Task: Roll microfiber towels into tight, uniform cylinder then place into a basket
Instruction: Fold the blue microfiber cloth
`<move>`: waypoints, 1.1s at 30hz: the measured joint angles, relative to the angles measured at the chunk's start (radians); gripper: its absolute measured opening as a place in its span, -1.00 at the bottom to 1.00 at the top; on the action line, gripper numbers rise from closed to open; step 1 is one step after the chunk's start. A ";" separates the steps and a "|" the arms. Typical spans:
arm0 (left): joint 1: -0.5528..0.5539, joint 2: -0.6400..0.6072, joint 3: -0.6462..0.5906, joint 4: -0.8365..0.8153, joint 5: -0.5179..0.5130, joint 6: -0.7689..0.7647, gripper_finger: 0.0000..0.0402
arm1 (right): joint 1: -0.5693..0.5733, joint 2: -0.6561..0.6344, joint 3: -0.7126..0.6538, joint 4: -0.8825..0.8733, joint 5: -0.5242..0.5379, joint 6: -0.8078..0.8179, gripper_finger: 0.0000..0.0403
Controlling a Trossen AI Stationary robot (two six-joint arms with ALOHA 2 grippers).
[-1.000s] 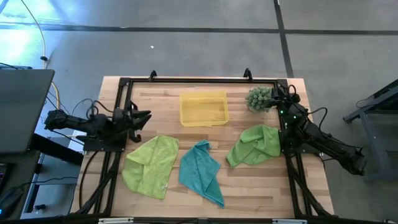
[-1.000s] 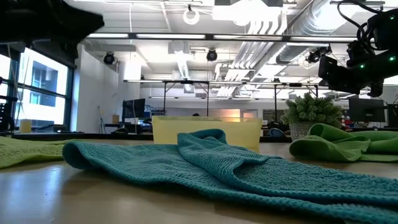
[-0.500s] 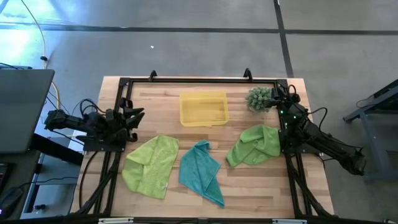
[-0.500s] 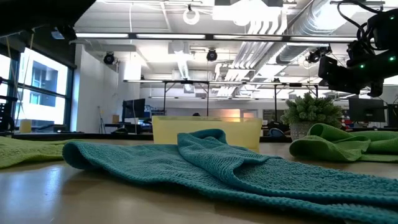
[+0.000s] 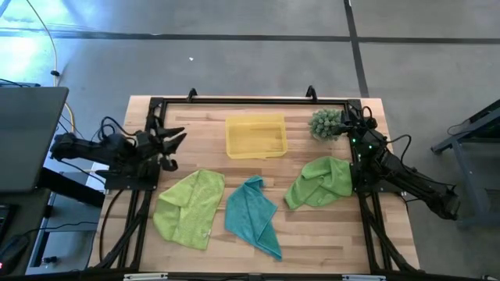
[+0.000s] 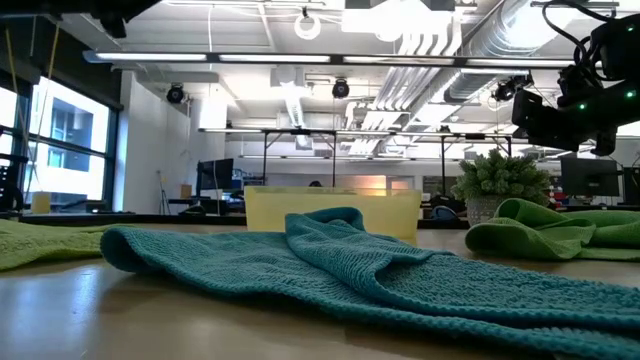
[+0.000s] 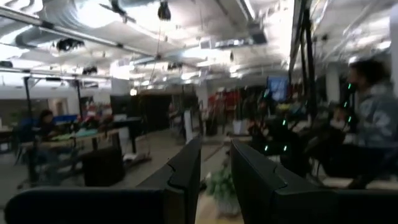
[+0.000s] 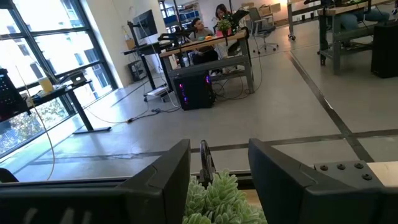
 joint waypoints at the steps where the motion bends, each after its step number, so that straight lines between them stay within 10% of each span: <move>1: 0.000 0.024 0.016 -0.018 -0.004 -0.007 -0.62 | 0.000 0.000 0.000 0.000 0.000 0.000 -0.23; 21: 0.000 0.731 0.375 -0.086 -0.027 -0.208 -0.62 | 0.000 0.000 0.000 0.002 -0.062 0.059 -0.23; 33: 0.000 1.079 0.490 -0.089 0.250 -0.491 -0.62 | 0.000 0.000 0.000 0.002 -0.321 0.267 -0.23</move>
